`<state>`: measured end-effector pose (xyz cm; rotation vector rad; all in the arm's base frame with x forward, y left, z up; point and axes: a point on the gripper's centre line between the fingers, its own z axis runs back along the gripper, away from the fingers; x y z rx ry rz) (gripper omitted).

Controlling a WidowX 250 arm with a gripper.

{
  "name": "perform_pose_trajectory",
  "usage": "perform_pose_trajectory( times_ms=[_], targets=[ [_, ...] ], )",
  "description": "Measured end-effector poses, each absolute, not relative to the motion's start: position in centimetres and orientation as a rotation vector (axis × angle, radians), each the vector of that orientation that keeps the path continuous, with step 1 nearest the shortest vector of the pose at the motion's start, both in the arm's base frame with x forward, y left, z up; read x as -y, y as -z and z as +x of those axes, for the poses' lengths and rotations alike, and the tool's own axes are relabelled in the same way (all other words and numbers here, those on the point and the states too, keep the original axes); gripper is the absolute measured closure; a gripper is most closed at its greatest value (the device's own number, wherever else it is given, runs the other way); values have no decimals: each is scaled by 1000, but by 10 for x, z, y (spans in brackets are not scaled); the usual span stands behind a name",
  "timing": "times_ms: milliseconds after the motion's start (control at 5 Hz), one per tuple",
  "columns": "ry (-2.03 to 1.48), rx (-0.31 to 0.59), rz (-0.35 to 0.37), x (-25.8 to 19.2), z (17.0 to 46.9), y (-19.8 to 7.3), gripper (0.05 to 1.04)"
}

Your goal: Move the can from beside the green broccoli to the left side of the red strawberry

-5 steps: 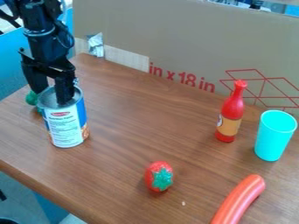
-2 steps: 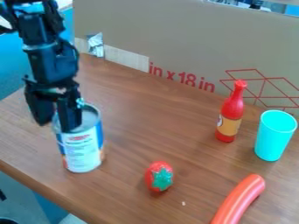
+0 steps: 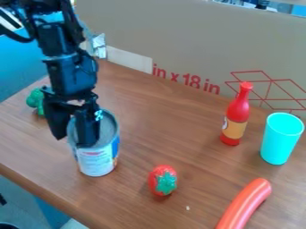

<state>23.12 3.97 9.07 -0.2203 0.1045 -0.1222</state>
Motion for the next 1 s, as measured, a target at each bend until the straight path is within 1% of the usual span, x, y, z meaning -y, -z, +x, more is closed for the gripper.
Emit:
perform_pose_trajectory(
  times_ms=[200,600,800,1000],
  targets=[
    [91,-84,-237,-47,239,-95,83],
    [85,-46,-324,-49,248,-115,83],
    [84,-36,-355,-46,249,-118,83],
    [72,2,-317,-55,246,-129,82]
  ],
)
